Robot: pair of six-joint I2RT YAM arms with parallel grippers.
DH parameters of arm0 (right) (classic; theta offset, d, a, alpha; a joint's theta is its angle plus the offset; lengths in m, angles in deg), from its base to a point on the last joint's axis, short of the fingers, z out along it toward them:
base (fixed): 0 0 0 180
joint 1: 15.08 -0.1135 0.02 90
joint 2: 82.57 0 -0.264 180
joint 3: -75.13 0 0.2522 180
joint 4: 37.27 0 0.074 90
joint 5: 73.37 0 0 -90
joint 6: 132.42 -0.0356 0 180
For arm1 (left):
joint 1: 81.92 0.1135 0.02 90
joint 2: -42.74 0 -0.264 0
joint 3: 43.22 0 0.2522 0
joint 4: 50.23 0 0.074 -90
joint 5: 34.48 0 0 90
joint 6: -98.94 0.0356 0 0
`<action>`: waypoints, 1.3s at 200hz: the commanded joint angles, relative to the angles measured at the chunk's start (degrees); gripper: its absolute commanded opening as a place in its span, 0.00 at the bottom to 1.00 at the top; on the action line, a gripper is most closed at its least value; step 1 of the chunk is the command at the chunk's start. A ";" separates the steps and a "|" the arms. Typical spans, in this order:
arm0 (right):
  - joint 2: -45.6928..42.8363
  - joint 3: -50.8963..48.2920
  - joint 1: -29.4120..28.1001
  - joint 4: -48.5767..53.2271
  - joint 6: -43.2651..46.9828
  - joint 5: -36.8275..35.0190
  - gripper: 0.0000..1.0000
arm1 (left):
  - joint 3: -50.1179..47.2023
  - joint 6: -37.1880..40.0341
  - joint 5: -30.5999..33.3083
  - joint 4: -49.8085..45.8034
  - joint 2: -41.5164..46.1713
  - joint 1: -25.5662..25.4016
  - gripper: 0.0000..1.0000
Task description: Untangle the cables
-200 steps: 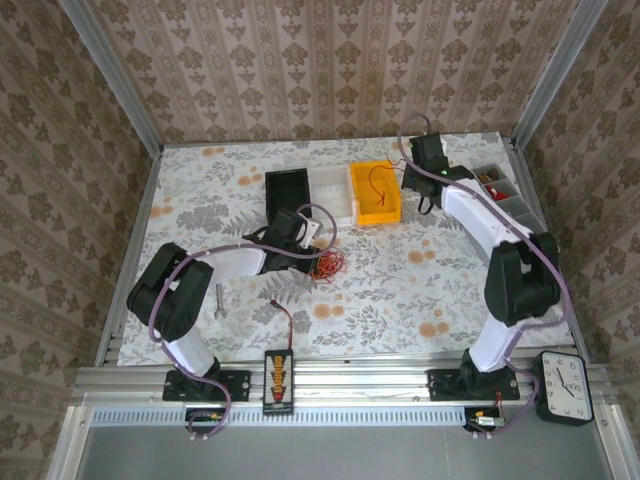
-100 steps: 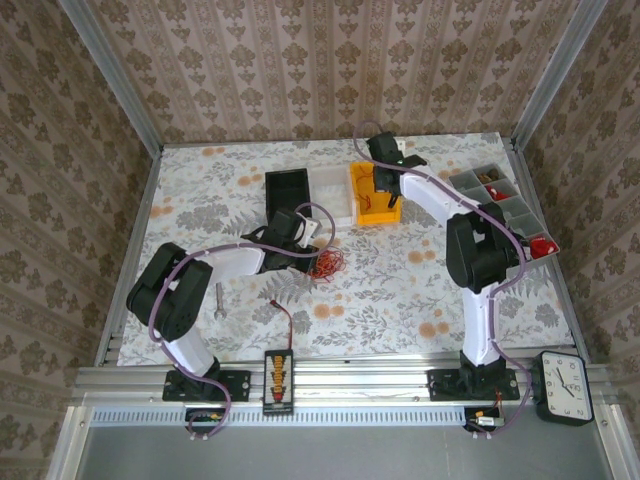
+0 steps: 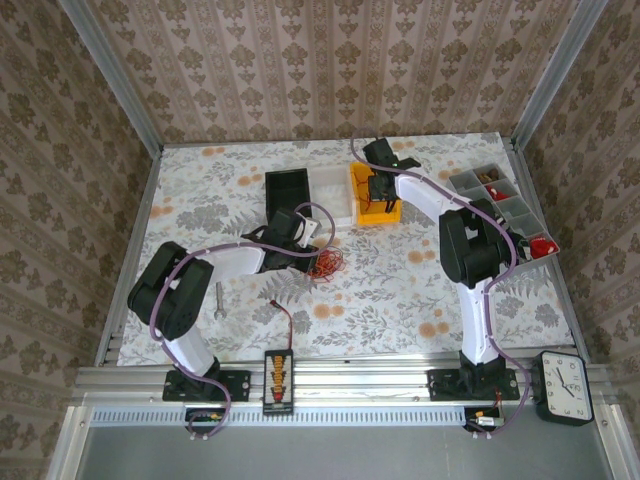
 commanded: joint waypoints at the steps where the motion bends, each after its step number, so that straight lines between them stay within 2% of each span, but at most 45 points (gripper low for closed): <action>1: -1.54 2.02 0.02 2.05 -2.15 2.85 0.26 | 1.43 0.43 -0.41 -1.78 -0.95 0.41 0.00; 38: -6.53 -0.15 0.00 0.55 -3.46 2.54 0.52 | 1.53 0.49 -0.32 -2.24 -0.77 0.22 0.00; 72: -12.81 -5.34 -0.06 -1.44 -2.90 1.63 0.54 | 2.05 1.21 -0.50 -3.05 -0.95 -0.43 0.00; 93: -19.56 -14.41 -0.72 -6.81 -2.35 5.18 0.53 | 2.22 2.12 -0.83 -3.34 -0.69 -1.18 0.00; 121: -26.15 -27.13 -2.95 -12.93 -0.96 18.28 0.52 | 2.58 3.25 -2.86 -2.79 0.05 -2.13 0.00; 133: -27.50 -31.77 -4.58 -15.13 -0.37 23.13 0.51 | 2.58 3.66 -3.95 -2.31 0.57 -2.33 0.11; 161: -27.66 -37.18 -9.61 -16.28 3.19 29.05 0.50 | 1.51 2.65 -3.93 -0.32 2.66 -1.70 0.49; 172: -26.91 -37.56 -11.35 -15.84 4.92 30.44 0.48 | 1.19 2.30 -3.70 -0.40 3.38 -1.38 0.54; 219: -22.86 -36.02 -12.73 -13.83 7.06 34.21 0.26 | -0.75 1.70 -3.52 -1.35 6.06 0.22 0.56; 260: -21.29 -35.39 -12.67 -13.25 8.37 34.95 0.26 | -0.84 2.23 -4.25 -2.55 6.01 0.22 0.56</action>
